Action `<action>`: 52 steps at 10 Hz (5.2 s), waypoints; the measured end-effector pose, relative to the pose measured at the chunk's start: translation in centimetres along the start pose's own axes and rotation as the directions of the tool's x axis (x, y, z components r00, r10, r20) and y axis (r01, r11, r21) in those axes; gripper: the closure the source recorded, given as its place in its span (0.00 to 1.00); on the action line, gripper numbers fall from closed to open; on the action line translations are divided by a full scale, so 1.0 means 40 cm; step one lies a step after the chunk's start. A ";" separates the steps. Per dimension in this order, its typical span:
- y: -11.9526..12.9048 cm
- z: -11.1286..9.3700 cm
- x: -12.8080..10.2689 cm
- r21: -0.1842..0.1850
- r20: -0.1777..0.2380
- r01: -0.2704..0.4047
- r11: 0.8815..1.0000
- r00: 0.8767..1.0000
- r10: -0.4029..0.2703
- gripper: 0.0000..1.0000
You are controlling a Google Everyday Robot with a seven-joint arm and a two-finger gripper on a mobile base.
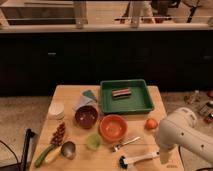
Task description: Wipe red bowl with brush
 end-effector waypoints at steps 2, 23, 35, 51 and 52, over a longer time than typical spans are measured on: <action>0.006 0.008 -0.019 -0.007 0.014 0.013 1.000 1.000 -0.013 0.20; 0.100 0.161 -0.033 -0.069 0.089 -0.098 0.993 0.991 0.104 0.20; 0.065 0.197 -0.058 -0.029 0.087 0.042 0.999 0.995 -0.039 0.20; 0.048 0.185 -0.021 -0.020 0.067 0.028 0.999 0.997 -0.027 1.00; 0.044 0.171 -0.011 -0.002 0.068 0.018 1.000 0.998 -0.018 1.00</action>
